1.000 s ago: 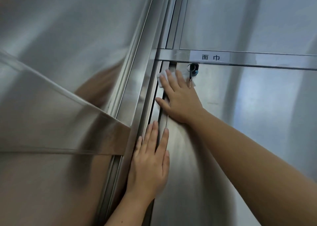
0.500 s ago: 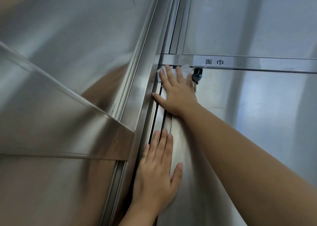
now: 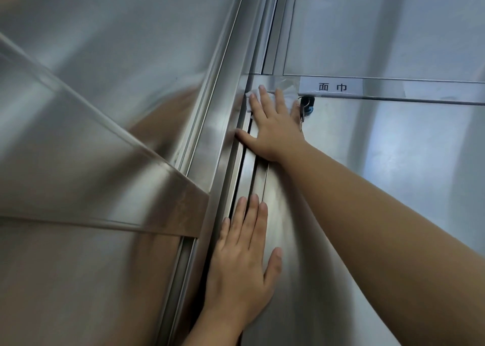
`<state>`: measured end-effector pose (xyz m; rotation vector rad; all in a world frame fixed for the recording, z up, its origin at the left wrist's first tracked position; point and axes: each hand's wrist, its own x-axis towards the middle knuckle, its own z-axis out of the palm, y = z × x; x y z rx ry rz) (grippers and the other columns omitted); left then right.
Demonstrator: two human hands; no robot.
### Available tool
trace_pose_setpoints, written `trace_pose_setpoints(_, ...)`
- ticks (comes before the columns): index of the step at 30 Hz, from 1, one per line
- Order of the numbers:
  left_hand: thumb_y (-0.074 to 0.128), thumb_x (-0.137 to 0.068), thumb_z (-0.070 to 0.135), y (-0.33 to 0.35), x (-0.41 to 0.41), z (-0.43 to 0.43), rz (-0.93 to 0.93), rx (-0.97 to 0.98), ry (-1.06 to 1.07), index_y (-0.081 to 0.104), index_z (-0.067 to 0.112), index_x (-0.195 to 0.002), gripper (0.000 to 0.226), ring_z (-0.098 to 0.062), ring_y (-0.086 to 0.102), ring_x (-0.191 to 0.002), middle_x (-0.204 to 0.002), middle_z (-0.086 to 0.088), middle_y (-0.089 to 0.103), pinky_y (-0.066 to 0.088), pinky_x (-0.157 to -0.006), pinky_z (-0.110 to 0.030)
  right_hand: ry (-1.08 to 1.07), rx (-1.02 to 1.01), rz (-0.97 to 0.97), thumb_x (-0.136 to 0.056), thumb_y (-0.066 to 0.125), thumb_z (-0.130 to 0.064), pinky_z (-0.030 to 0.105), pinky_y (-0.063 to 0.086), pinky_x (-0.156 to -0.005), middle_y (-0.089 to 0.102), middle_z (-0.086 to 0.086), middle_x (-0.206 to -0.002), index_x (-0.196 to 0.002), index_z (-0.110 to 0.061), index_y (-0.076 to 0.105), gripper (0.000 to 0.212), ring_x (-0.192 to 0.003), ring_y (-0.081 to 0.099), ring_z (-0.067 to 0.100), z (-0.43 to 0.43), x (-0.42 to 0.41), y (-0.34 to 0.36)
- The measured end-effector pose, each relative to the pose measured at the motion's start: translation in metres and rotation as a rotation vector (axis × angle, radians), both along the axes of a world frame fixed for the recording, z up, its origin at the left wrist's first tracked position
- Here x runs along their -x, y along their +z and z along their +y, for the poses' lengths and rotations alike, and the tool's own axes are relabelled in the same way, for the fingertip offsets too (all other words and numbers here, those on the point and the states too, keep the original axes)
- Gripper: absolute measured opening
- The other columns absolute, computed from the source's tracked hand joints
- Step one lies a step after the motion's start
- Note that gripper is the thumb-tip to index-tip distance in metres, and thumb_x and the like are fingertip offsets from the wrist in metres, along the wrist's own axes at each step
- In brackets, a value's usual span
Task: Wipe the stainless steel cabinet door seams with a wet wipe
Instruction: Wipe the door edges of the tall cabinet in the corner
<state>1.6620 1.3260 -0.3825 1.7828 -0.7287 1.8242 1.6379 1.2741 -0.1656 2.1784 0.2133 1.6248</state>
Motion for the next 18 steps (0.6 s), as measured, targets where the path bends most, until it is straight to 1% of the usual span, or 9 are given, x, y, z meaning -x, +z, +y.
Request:
trace_pose_setpoints(3,0.034,-0.089,0.039,-0.001,0.000,0.000,0.009,0.003,-0.007,0.033,0.006,-0.142,0.062,-0.019,0.016,-0.140,-0.151,-0.007,0.026,0.016,-0.110,-0.038,-0.019,0.062,-0.050,-0.091,0.021,-0.064,0.053,-0.003,-0.112,-0.012,0.000,-0.157,-0.150,-0.020,-0.003,0.078,-0.143,-0.015,0.027,-0.010,-0.003,-0.022)
trace_pose_setpoints(6,0.034,-0.089,0.039,0.000,0.001,0.000,0.016,0.002,-0.001,0.034,0.006,-0.141,0.062,-0.021,0.018,-0.140,-0.151,-0.007,0.026,0.016,-0.111,-0.037,-0.051,0.071,-0.044,-0.089,0.020,-0.066,0.057,-0.002,-0.111,-0.011,0.002,-0.157,-0.150,-0.020,-0.003,0.080,-0.142,-0.017,0.028,-0.010,-0.004,-0.038)
trace_pose_setpoints(9,0.035,-0.089,0.038,-0.001,0.002,0.000,0.016,-0.005,0.012,0.035,0.006,-0.141,0.062,-0.022,0.020,-0.140,-0.150,-0.007,0.027,0.017,-0.111,-0.036,-0.031,0.067,0.019,-0.088,0.023,-0.068,0.056,-0.001,-0.111,-0.015,-0.001,-0.157,-0.150,-0.022,-0.006,0.082,-0.142,-0.018,0.026,-0.008,0.001,-0.026)
trace_pose_setpoints(12,0.036,-0.088,0.037,0.000,0.002,0.000,0.005,0.003,0.017,0.036,0.005,-0.140,0.062,-0.019,0.017,-0.140,-0.150,-0.008,0.028,0.016,-0.110,-0.035,0.017,-0.014,0.095,-0.091,0.027,-0.063,0.052,-0.005,-0.112,-0.018,-0.002,-0.156,-0.149,-0.020,-0.008,0.080,-0.141,-0.021,0.025,0.000,0.007,0.001)
trace_pose_setpoints(13,0.036,-0.087,0.037,0.000,0.002,0.000,0.001,0.004,0.018,0.036,0.004,-0.140,0.062,-0.019,0.018,-0.139,-0.149,-0.008,0.029,0.017,-0.110,-0.036,-0.008,-0.035,0.088,-0.092,0.027,-0.061,0.050,-0.007,-0.111,-0.018,-0.001,-0.156,-0.149,-0.019,-0.008,0.079,-0.141,-0.021,0.027,0.004,0.007,0.007)
trace_pose_setpoints(15,0.037,-0.087,0.036,0.001,0.002,0.000,-0.010,0.012,0.021,0.038,0.004,-0.139,0.062,-0.020,0.019,-0.139,-0.149,-0.009,0.030,0.018,-0.109,-0.037,-0.067,-0.042,0.046,-0.092,0.026,-0.060,0.052,-0.007,-0.111,-0.019,0.002,-0.156,-0.149,-0.017,-0.009,0.080,-0.141,-0.020,0.029,0.011,0.005,0.008)
trace_pose_setpoints(18,0.036,-0.087,0.037,0.000,0.001,-0.001,-0.007,0.015,0.026,0.037,0.005,-0.139,0.062,-0.023,0.023,-0.139,-0.149,-0.008,0.029,0.020,-0.108,-0.038,-0.061,0.004,-0.014,-0.091,0.024,-0.063,0.055,-0.006,-0.110,-0.018,0.003,-0.156,-0.150,-0.017,-0.008,0.081,-0.141,-0.019,0.029,0.004,-0.001,-0.008)
